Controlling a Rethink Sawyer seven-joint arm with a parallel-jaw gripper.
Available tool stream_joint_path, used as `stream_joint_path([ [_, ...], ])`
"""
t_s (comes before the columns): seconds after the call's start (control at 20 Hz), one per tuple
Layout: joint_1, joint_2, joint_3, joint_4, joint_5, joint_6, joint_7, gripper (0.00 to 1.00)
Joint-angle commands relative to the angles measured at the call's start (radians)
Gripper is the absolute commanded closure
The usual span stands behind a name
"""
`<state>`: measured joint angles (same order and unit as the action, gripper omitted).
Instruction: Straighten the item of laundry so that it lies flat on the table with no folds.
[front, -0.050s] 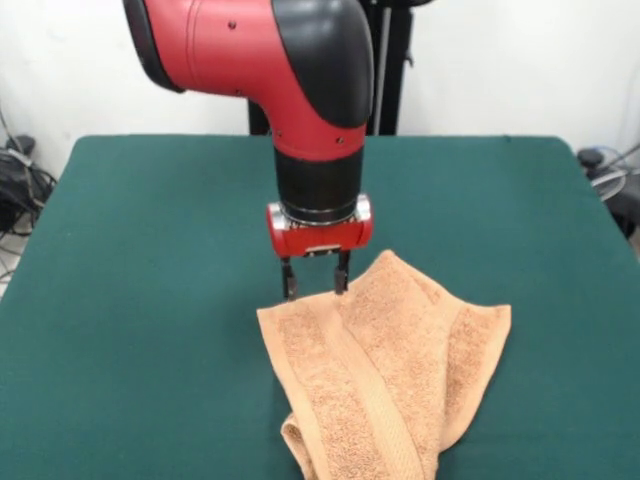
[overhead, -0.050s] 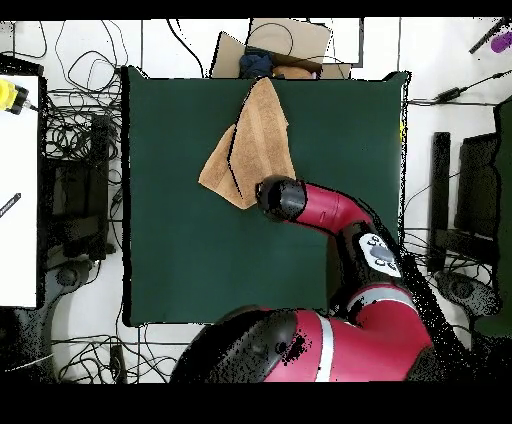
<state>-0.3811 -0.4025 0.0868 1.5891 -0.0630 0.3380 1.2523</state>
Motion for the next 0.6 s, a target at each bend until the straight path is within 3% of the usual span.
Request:
stream_joint_path([
  [0.05, -0.019, 0.107, 0.122, 0.024, 0.026, -0.093, 0.188, 0.00],
  [0.6, -0.056, 0.167, 0.141, -0.031, 0.014, -0.104, 0.147, 0.00],
])
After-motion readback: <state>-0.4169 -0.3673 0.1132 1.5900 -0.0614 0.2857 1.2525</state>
